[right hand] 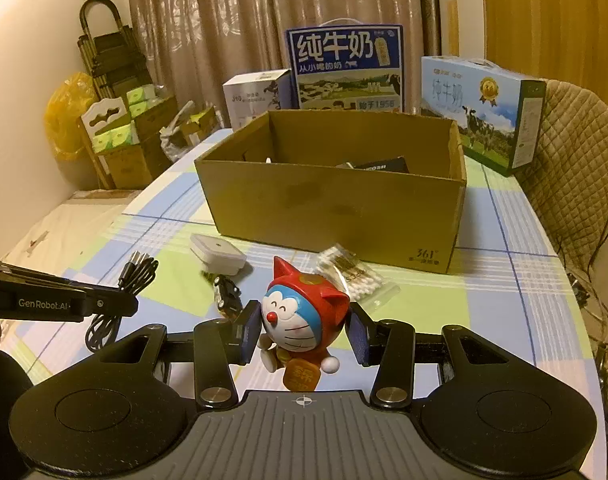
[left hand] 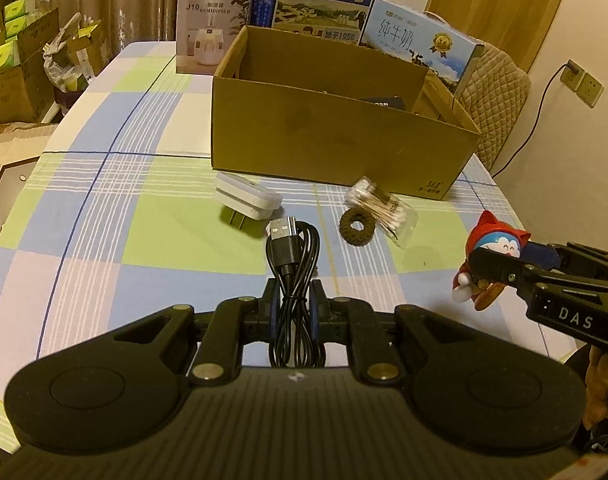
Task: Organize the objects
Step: 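Carry the cable and Doraemon figure over the cardboard box with both tools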
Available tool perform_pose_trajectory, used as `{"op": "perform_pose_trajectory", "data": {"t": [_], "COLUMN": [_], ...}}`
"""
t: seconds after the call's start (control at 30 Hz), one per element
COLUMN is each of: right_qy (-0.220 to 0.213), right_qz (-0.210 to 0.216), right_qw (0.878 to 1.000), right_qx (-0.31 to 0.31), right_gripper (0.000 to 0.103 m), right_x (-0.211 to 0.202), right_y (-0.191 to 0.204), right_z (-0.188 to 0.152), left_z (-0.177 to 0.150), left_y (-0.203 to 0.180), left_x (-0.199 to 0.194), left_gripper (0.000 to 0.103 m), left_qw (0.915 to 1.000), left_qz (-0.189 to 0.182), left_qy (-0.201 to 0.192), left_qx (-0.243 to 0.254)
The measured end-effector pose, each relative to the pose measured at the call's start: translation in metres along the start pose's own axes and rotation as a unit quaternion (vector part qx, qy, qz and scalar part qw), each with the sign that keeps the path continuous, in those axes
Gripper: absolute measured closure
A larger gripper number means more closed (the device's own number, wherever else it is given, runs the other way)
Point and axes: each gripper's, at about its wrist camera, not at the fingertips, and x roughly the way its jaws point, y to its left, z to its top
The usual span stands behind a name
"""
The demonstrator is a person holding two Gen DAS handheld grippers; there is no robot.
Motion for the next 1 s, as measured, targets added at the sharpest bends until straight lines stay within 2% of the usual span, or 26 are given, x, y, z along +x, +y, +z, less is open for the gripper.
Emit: {"op": "perform_pose_trajectory", "data": {"t": [0.53,0.73,1.0], "right_qy": [-0.008,-0.023,-0.045], "right_qz": [-0.005,-0.007,0.002], "right_qw": [1.000,1.000,0.999], "right_qx": [0.004,-0.005,-0.004], "right_gripper": [0.061,0.061,0.061], "right_x": [-0.004,-0.002,0.005], "right_y": [-0.008,-0.014,-0.027], "right_z": [0.016,0.046,0.097], "left_z": [0.012,0.033,0.079], "left_y": [-0.005,-0.013,-0.021], "left_x": [-0.002,0.000,0.004], "left_gripper": [0.092,0.092,0.092], "left_qw": [0.9999,0.9993,0.9979], "left_qz": [-0.008,-0.015,-0.029], "left_qy": [-0.008,-0.020,-0.042], "left_qx": [0.010,0.026,0.039]}}
